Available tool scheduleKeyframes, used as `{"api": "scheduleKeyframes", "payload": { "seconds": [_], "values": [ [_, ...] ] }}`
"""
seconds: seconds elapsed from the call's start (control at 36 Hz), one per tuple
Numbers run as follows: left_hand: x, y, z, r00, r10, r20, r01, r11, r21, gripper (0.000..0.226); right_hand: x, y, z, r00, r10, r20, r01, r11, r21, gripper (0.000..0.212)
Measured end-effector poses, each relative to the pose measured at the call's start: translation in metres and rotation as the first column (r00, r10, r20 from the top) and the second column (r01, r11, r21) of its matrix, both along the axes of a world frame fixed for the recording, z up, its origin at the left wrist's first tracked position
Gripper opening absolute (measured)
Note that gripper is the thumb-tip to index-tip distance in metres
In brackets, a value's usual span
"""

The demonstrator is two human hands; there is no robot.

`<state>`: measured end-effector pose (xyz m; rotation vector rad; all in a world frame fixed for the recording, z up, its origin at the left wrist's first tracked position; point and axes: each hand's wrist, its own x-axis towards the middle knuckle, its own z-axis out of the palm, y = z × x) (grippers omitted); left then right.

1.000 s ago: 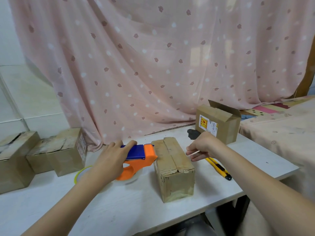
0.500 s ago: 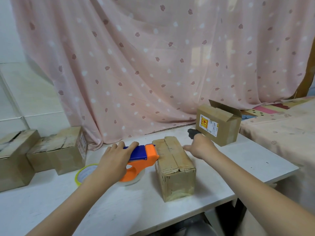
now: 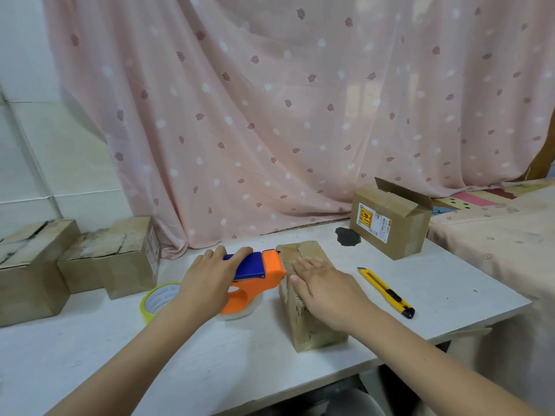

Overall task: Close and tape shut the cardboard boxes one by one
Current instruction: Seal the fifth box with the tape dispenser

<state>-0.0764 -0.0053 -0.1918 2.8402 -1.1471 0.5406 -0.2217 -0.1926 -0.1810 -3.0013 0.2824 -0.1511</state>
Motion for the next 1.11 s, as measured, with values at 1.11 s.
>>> {"api": "scheduleKeyframes", "payload": {
  "seconds": [1.11],
  "values": [
    [0.000, 0.024, -0.015, 0.993, 0.075, -0.094, -0.075, 0.997, 0.006, 0.071, 0.084, 0.030, 0.064, 0.814, -0.360, -0.456, 0.383, 0.923, -0.044, 0.023]
  ]
}}
